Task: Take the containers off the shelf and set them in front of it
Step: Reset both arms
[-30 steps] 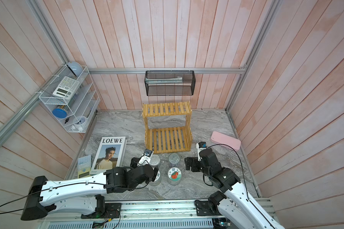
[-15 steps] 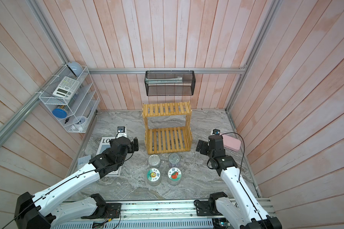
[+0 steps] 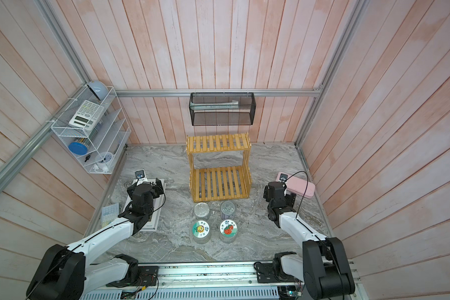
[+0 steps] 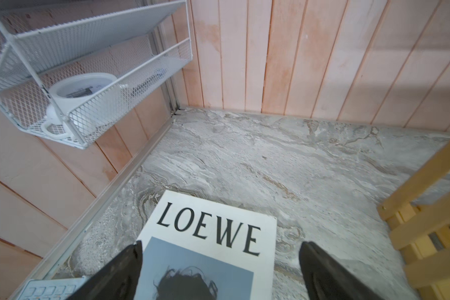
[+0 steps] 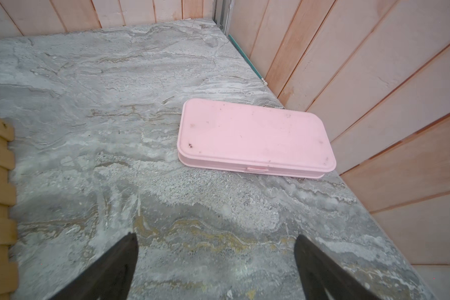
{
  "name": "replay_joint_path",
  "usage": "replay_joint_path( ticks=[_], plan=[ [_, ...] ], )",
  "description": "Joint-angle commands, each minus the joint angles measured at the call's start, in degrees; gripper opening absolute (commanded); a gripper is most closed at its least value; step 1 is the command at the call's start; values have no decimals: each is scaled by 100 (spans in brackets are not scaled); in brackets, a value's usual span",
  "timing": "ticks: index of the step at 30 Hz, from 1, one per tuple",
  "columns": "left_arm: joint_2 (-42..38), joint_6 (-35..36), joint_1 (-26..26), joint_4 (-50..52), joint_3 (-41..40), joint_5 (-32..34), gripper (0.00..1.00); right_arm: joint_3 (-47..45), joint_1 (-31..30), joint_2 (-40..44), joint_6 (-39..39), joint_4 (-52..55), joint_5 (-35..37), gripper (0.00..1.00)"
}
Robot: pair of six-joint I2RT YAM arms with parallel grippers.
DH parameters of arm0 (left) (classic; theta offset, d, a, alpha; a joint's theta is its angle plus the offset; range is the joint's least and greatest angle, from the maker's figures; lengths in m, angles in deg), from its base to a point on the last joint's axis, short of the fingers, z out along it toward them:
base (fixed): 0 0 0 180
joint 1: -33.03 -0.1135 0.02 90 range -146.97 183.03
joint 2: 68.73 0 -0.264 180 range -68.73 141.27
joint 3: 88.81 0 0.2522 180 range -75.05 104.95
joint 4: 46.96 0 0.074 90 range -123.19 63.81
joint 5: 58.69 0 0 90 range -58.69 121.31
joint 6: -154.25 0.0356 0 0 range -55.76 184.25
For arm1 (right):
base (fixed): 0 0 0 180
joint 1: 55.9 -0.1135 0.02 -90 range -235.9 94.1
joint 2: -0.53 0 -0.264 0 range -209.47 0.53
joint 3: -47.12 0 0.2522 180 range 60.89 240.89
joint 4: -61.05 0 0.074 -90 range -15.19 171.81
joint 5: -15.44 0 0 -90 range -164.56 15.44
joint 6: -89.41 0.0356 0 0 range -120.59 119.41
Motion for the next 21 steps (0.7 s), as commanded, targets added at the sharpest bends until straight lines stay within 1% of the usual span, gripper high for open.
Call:
replay_joint_path(
  ticks=[1, 3, 4, 5, 6, 8, 10, 12, 14, 16, 18, 19, 21],
  plan=[
    [278, 552, -167, -1547, -338, 184, 100, -54, 31, -245, -308, -1105, 548, 98],
    [435, 566, -285, -1681, -379, 93, 100, -204, 25, -447, -404, -1638, 645, 98],
    [503, 556, -342, -1533, -333, 103, 100, -278, 32, -558, -443, -1938, 710, 98],
    [585, 562, -403, -1686, -387, 65, 100, -337, 31, -662, -464, -2156, 723, 98],
    [681, 558, -482, -1946, -508, 19, 100, -400, 38, -794, -514, -2511, 777, 98],
    [944, 471, -699, -2472, -715, -92, 100, -408, 11, -867, -635, -2699, 788, 98],
    [1056, 555, -845, -2940, -838, -209, 100, -478, 5, -923, -775, -2994, 844, 98],
    [1208, 498, -1042, -3424, -961, -444, 100, -655, 31, -994, -733, -3281, 741, 98],
    [1377, 316, -1208, -3519, -989, -599, 100, -833, 16, -1235, -878, -3961, 573, 98],
    [1658, 270, -1272, -3916, -1055, -658, 100, -1018, -12, -1549, -1121, -4863, 403, 98],
    [1879, 308, -1284, -4277, -1122, -728, 100, -1044, -99, -1551, -1233, -4863, 290, 98],
    [1884, 297, -1284, -4223, -1110, -778, 100, -1050, -106, -1575, -1288, -4895, 183, 98],
    [1963, 294, -1284, -4207, -1068, -779, 100, -1070, -105, -1646, -1306, -5042, 186, 98]
  ],
)
